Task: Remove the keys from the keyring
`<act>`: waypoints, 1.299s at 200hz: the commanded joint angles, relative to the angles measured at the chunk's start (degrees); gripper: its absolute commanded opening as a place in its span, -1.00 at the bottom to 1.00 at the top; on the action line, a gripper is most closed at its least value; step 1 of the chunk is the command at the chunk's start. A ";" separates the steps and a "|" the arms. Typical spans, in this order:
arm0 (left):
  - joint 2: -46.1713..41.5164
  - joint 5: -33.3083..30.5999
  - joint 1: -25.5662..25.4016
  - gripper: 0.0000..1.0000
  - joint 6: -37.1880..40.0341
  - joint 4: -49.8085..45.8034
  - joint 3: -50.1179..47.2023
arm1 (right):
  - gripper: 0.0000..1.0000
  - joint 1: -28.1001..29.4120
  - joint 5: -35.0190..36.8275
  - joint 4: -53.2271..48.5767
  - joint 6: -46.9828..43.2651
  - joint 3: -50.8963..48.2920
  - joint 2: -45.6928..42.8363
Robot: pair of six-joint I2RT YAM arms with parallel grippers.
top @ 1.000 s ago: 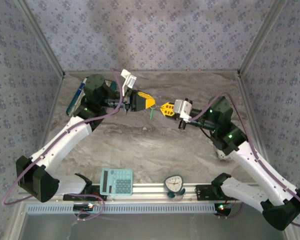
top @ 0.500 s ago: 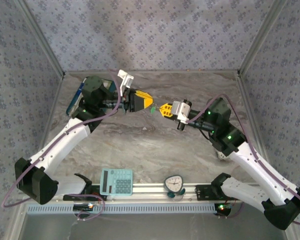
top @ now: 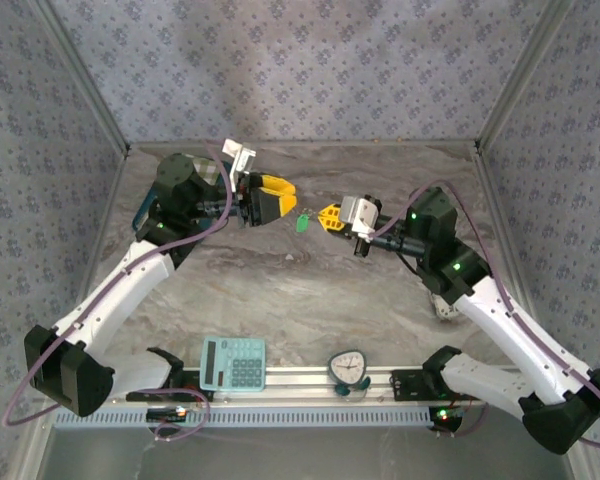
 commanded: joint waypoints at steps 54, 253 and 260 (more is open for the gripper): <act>1.72 4.87 -3.43 0.19 4.06 -4.52 3.13 | -1.00 -0.97 -6.14 -0.85 0.77 3.89 1.85; 0.98 4.37 -3.00 -0.59 4.33 -5.15 3.54 | -1.00 -1.93 -5.80 -1.00 1.59 2.42 0.09; 0.98 4.36 -2.97 -0.55 4.33 -5.15 3.41 | -1.00 -1.87 -5.80 -1.03 1.62 2.44 0.09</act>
